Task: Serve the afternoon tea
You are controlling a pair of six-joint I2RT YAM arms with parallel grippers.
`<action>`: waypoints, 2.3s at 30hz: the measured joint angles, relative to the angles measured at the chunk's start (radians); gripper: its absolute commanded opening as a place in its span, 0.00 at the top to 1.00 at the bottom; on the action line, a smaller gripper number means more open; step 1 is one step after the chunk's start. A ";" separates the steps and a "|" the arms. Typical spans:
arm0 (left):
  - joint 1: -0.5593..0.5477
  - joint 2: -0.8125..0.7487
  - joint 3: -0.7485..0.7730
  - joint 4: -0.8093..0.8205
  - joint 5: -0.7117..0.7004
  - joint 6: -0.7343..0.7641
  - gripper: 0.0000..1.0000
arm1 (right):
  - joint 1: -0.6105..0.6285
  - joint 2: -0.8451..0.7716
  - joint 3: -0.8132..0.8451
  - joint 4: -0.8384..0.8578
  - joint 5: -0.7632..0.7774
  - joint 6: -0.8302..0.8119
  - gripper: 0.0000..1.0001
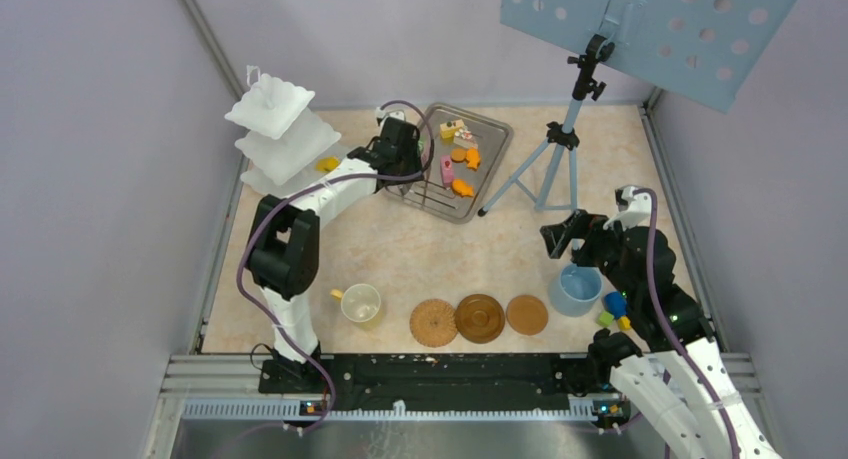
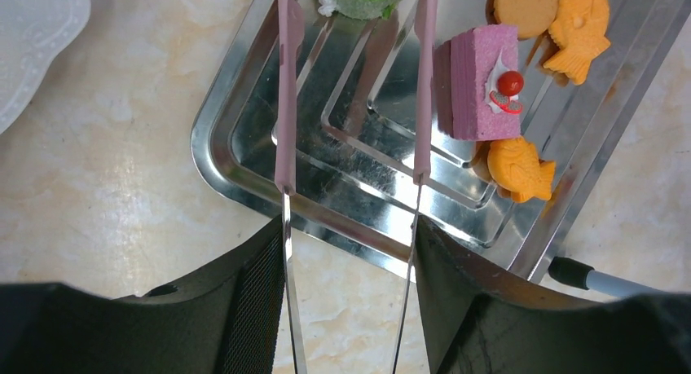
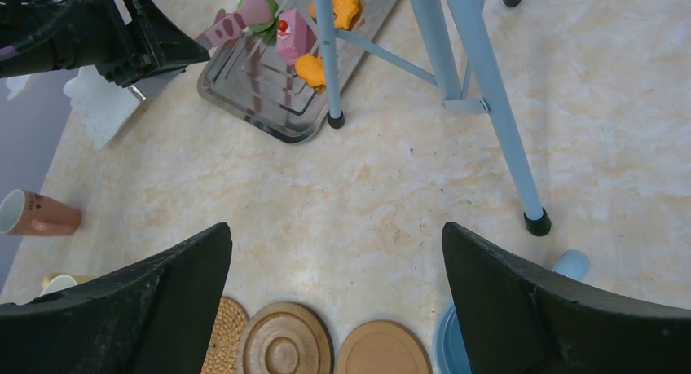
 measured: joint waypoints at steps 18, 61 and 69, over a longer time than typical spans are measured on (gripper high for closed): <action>0.000 0.102 0.085 0.001 -0.027 0.045 0.49 | 0.000 0.001 0.000 0.000 0.000 0.000 0.02; 0.011 -0.497 -0.024 -0.240 -0.183 0.332 0.71 | 0.000 0.010 0.000 0.001 0.000 0.000 0.02; 0.081 -0.567 -0.163 -0.220 -0.268 0.328 0.70 | 0.000 0.003 0.000 0.000 0.000 0.000 0.02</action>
